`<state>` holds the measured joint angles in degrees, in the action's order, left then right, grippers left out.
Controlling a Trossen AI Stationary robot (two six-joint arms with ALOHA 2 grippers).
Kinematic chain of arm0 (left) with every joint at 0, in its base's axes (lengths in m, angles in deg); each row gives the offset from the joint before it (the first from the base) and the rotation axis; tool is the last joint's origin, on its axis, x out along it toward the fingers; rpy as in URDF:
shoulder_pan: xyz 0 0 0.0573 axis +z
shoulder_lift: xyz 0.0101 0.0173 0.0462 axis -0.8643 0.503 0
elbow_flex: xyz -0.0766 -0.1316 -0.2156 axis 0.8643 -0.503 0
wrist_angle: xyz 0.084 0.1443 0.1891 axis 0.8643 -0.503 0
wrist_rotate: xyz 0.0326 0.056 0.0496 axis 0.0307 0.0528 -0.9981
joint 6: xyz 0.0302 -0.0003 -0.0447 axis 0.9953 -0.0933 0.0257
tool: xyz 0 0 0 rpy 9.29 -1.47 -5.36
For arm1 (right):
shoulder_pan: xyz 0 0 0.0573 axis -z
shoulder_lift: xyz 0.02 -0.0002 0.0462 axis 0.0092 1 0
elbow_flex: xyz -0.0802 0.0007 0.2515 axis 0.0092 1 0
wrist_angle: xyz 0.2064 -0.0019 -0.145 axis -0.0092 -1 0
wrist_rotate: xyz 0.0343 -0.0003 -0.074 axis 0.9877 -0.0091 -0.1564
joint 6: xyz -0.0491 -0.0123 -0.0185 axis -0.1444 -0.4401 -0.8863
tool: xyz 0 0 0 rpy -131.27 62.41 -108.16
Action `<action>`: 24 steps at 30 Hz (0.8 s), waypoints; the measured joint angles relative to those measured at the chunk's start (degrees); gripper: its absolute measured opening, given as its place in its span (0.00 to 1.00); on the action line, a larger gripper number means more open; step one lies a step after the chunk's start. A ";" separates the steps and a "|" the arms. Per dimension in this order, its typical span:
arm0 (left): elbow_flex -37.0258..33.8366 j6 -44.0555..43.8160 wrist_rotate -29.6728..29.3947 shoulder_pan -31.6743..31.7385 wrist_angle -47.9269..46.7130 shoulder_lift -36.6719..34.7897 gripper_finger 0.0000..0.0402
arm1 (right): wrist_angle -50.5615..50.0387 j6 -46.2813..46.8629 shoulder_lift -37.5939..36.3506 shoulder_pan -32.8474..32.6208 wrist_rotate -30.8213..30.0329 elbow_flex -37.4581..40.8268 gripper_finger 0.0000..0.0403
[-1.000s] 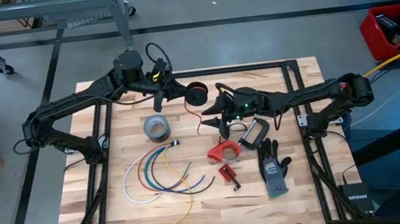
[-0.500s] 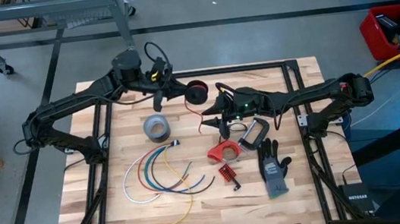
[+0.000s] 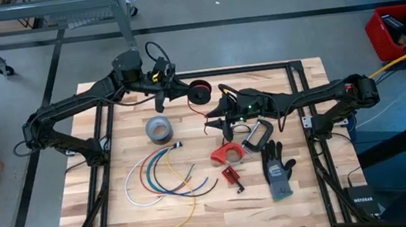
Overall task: Coil cords
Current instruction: Coil the red wire onto the spool
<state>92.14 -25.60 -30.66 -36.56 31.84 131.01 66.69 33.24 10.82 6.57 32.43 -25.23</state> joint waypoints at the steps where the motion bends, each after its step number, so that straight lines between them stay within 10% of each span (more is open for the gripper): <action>1: 0.00 -0.07 -0.01 0.00 -0.01 0.00 0.00 | -0.14 0.00 0.00 0.00 0.00 0.00 0.37; 10: 0.00 -0.24 0.00 0.00 -0.05 0.00 0.00 | -0.38 -0.26 0.00 0.02 0.01 0.00 0.03; 24: 0.02 2.20 -0.86 0.81 -9.96 -1.79 0.00 | -9.17 -0.42 -1.64 0.07 2.86 0.00 0.02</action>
<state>92.16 -23.40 -31.52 -35.75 21.89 129.22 57.52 32.83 9.18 6.63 35.29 -25.22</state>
